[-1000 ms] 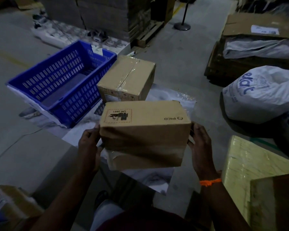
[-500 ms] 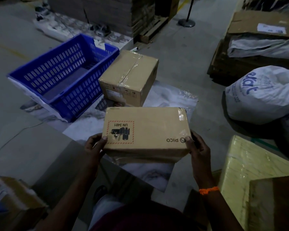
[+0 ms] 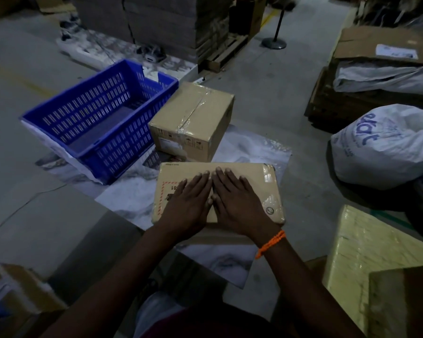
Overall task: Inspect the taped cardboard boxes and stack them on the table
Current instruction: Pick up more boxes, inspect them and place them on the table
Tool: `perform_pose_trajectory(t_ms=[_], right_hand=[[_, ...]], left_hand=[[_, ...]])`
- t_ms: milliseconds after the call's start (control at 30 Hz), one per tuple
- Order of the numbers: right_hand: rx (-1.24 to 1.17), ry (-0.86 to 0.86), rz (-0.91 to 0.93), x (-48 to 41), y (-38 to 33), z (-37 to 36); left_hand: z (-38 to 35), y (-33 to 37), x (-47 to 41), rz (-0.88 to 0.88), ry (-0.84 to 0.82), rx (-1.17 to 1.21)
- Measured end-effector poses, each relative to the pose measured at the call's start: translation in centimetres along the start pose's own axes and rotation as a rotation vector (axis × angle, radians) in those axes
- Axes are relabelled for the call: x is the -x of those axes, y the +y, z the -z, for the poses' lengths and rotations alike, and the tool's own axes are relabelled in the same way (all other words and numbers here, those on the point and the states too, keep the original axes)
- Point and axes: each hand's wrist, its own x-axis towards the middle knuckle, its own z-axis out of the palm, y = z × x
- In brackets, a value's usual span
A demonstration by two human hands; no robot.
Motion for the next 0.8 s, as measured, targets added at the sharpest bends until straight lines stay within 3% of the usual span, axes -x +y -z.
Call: perform_pose_trajectory(t_ms=[200, 500, 633, 800], right_hand=[[0.031, 0.022, -0.006, 0.8, 0.0, -0.4], [0.025, -0.022, 0.023, 1.0, 0.4, 0.4], [0.01, -0.144, -0.081, 1.1, 2.9, 1.7], [0.12, -0.065, -0.142, 2.5, 4.7, 1.4]], left_hand=[[-1.2, 0.0, 0.6, -0.048, 0.083, -0.06], [-0.3, -0.7, 0.4, -0.068, -0.018, -0.066], [0.3, -4.2, 0.2, 0.063, -0.045, -0.013], [0.2, -5.9, 1.2, 0.108, -0.039, 0.009]])
